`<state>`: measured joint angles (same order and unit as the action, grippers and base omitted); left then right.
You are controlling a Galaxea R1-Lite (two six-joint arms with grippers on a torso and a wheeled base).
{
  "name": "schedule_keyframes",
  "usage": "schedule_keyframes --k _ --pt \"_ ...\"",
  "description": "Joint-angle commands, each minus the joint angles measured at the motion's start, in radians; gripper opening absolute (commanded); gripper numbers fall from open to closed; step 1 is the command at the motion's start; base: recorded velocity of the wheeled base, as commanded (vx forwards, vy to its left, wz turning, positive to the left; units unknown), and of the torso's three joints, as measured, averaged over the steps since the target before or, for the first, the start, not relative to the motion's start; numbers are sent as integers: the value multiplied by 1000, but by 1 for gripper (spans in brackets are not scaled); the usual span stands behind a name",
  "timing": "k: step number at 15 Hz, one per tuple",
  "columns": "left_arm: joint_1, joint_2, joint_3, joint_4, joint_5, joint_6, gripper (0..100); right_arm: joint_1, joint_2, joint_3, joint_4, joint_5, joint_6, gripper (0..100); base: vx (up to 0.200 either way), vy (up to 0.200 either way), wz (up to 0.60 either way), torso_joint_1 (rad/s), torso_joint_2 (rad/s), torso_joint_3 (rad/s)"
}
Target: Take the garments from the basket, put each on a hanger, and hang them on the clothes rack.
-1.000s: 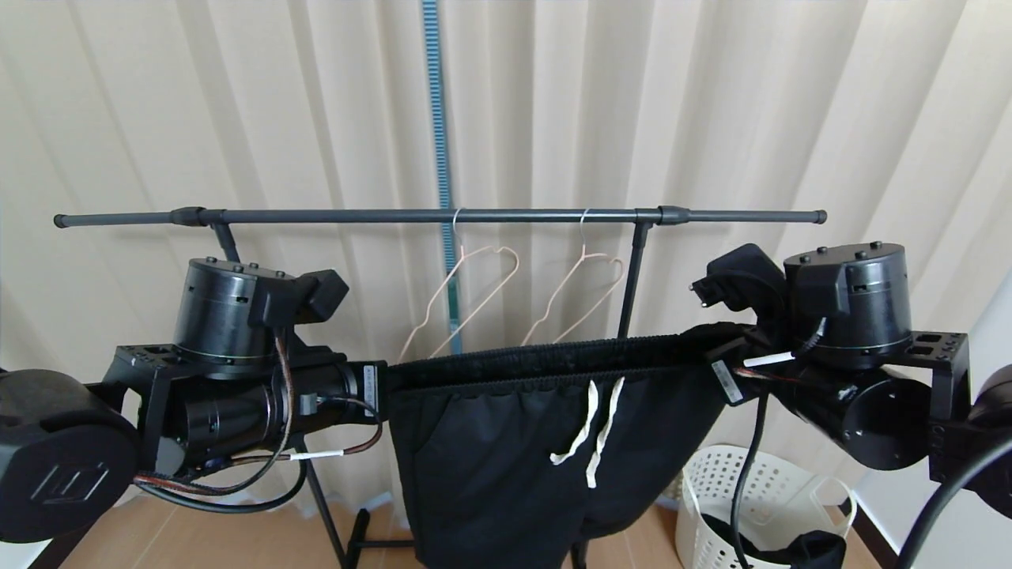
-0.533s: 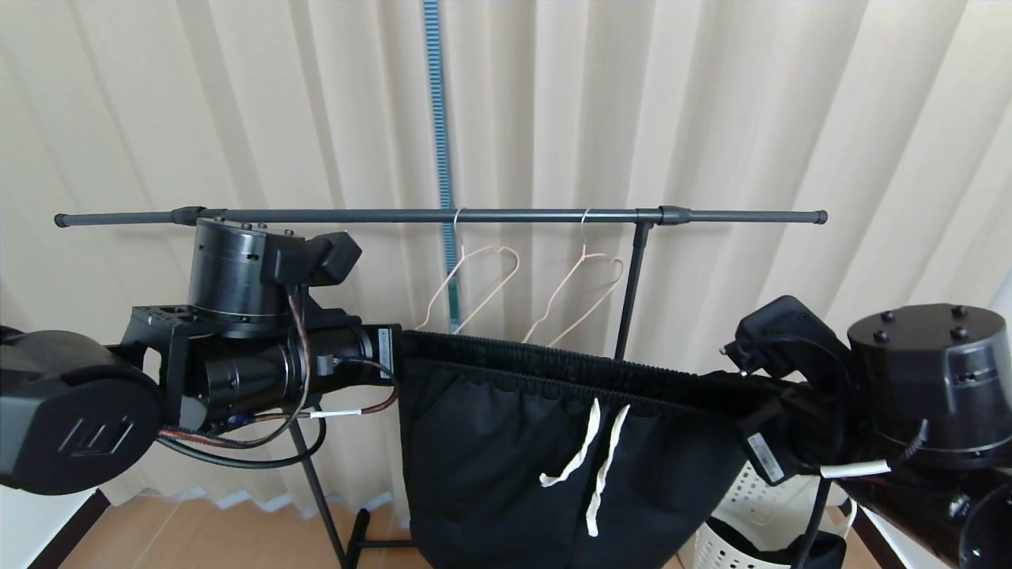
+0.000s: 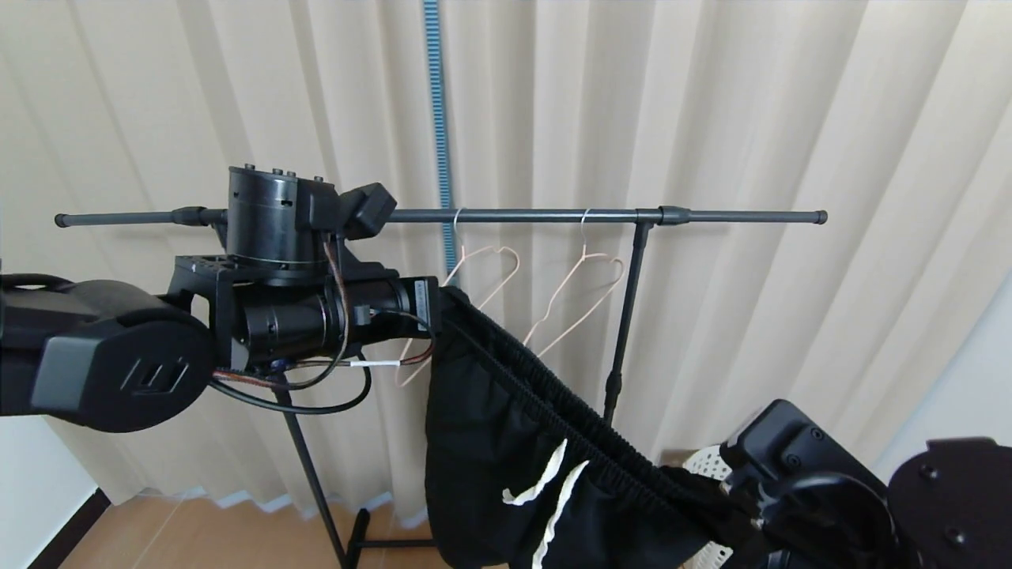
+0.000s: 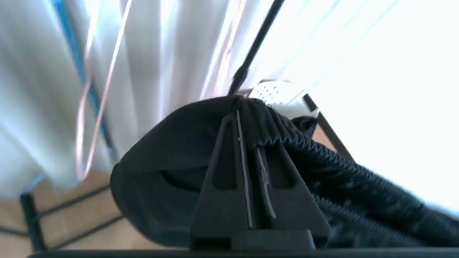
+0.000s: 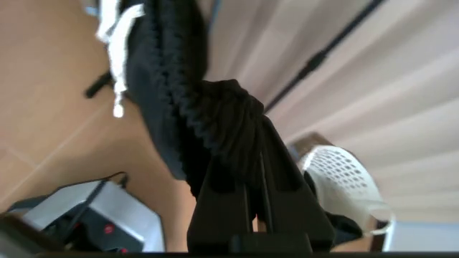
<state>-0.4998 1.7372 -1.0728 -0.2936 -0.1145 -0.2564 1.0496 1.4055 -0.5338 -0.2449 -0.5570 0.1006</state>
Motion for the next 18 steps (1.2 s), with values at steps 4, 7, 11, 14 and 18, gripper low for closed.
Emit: schedule_keyframes --k 4,7,11,14,18 --pt "-46 116 -165 2 -5 -9 0 153 73 -21 -17 66 120 0 0 0 0 0 0 0" --pt "-69 159 -214 -1 -27 -47 0 250 188 -130 -51 92 320 0 0 0 0 0 0 0" --pt "-85 185 -288 4 -63 -53 0 264 336 -293 -56 85 419 0 0 0 0 0 0 0" --pt "-79 183 -326 47 -77 -52 0 225 368 -364 -53 92 438 0 0 0 0 0 0 0" --pt "-51 163 -315 74 -76 -47 0 153 337 -322 -43 92 435 0 0 0 0 0 0 0"
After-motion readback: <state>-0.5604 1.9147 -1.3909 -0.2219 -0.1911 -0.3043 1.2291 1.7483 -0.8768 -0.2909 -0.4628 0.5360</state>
